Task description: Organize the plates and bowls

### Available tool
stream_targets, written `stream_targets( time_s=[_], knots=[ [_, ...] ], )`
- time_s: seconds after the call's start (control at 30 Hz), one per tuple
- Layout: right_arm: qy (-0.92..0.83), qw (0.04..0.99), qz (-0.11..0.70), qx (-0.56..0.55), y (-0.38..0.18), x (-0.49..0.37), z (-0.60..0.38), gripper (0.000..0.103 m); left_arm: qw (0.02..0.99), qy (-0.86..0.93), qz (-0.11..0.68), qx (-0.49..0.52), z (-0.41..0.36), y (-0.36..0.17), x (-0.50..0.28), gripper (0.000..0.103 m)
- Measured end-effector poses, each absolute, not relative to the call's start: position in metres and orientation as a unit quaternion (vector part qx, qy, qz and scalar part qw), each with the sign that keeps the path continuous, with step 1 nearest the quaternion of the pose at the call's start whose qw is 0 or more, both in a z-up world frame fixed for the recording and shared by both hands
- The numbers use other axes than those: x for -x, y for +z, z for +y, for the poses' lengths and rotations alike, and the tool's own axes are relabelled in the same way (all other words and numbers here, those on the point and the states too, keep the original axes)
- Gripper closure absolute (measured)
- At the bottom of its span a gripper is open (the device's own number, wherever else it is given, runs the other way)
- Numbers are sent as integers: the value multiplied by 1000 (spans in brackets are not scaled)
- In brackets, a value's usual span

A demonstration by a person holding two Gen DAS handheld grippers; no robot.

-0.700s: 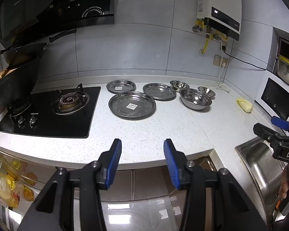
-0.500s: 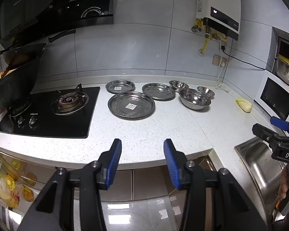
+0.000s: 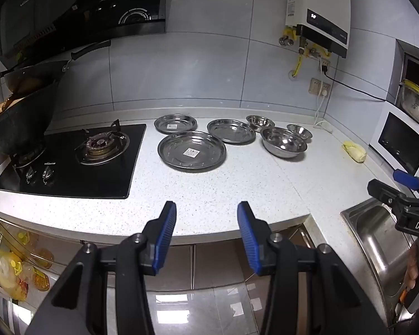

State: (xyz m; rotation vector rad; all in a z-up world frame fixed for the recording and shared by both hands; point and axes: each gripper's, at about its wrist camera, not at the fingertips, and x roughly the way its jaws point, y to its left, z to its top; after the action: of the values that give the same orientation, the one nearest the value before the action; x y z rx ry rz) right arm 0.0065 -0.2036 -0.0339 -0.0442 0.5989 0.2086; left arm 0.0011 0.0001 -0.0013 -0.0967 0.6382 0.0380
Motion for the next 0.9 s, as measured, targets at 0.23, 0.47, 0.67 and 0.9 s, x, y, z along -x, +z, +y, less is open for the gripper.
stream_targets(
  time_s=[0.23,0.47,0.67,0.9],
  knots=[
    [101,950,295,21,-35,-5,-204,1,948,19,314,48,0,-5,-3,59],
    [102,950,296,21,-35,-5,-204,1,948,19,314,49,1,-6,-3,59],
    [99,950,297,20,-38,-4,-205,1,948,19,315,49,1,-7,-3,59],
    [99,949,298,20,-38,-4,-205,1,947,19,316,49,1,-10,-2,59]
  ],
)
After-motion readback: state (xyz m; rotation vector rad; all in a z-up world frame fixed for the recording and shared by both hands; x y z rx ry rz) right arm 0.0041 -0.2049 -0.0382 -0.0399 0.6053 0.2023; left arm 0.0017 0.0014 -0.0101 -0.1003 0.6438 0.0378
